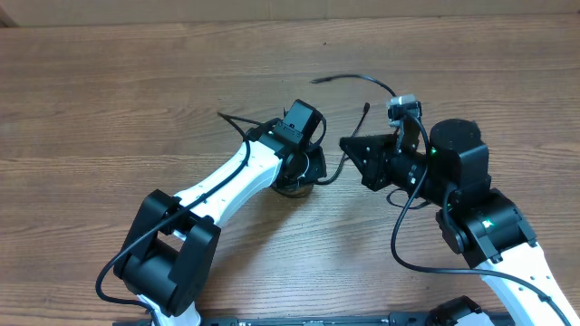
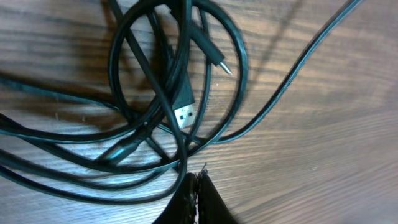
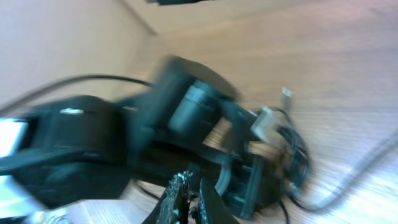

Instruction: Untangle cables

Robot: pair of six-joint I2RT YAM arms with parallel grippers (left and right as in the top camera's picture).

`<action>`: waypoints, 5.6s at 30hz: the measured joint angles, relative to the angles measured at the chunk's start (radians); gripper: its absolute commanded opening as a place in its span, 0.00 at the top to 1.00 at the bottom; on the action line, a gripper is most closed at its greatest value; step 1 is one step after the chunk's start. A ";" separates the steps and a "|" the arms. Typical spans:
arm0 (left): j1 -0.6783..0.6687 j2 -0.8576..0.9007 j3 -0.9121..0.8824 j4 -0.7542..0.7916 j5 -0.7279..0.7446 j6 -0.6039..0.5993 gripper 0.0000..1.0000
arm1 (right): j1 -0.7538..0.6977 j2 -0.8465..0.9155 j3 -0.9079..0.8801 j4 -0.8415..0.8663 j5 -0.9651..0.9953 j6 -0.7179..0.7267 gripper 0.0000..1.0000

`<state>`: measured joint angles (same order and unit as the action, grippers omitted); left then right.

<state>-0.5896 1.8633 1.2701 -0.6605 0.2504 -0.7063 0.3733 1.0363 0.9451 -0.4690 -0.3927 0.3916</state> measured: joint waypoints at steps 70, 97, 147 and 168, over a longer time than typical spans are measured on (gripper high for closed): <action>0.236 0.000 -0.002 -0.020 -0.043 0.158 0.00 | 0.065 0.772 0.079 0.080 0.360 -0.456 0.44; 0.236 0.000 -0.002 -0.021 -0.046 0.158 0.00 | 0.183 0.838 0.082 0.064 0.916 -0.578 0.59; 0.236 0.000 -0.002 -0.015 -0.046 0.158 0.00 | 0.053 0.829 0.207 0.132 0.555 -0.798 0.39; 0.236 0.000 -0.002 -0.005 -0.046 0.158 0.01 | 0.047 0.940 0.212 0.225 0.475 -1.247 0.67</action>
<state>-0.3534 1.8633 1.2686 -0.6651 0.2047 -0.5484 0.4198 1.9762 1.1576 -0.2443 0.0818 -0.8555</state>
